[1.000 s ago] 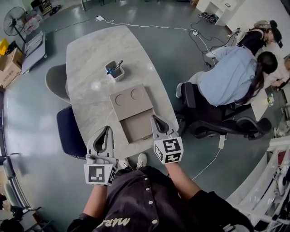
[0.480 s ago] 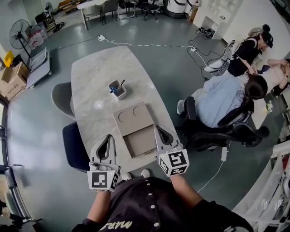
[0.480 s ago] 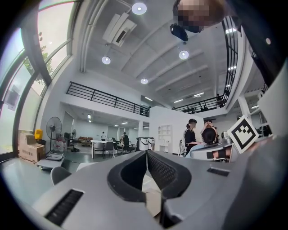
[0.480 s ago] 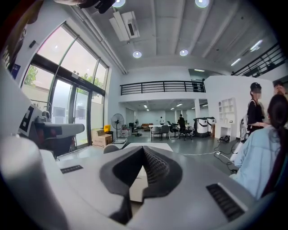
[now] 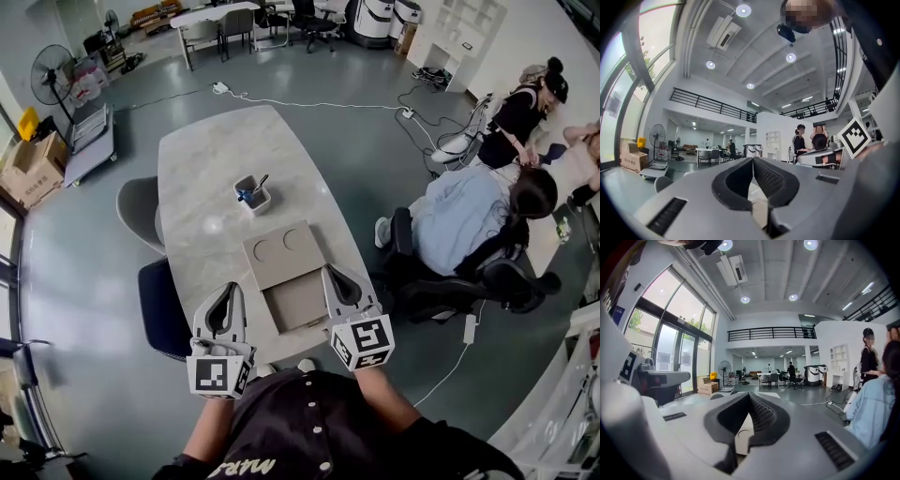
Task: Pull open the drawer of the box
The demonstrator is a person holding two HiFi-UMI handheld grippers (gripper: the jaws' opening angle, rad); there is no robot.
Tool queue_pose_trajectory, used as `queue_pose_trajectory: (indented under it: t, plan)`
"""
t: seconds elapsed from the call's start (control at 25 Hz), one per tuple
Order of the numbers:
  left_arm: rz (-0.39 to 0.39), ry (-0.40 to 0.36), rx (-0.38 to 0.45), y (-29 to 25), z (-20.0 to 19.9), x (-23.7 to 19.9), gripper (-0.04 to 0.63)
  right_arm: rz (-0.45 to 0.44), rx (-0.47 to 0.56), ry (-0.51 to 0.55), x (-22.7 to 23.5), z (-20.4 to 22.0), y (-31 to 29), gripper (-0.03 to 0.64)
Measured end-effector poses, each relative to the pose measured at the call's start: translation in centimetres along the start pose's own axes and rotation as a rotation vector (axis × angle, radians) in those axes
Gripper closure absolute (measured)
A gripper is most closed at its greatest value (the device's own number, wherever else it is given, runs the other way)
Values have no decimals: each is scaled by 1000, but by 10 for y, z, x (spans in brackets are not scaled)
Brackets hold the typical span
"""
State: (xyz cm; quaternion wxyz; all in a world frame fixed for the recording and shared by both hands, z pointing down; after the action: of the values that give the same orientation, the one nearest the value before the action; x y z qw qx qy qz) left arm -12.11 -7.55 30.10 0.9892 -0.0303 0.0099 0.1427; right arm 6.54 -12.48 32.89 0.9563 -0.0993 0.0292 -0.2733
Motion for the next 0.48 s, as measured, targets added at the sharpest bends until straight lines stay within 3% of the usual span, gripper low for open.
queue_pose_trajectory:
  t: [0.48]
  plan:
    - [-10, 9, -1, -1, 4, -6, 577, -34, -9, 33, -13, -2, -11, 620]
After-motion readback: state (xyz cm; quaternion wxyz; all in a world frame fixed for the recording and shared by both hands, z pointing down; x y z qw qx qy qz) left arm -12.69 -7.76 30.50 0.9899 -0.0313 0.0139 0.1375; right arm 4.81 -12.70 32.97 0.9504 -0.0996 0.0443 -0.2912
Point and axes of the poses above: the fingertips, and each gripper's own axes: y backward along the fingers, x to its right, z out of its underside, the point moved 2 cm from there along y, backward along the fingers, and after that the axes turned 5 degrees about -x, right-handed, at the moved point
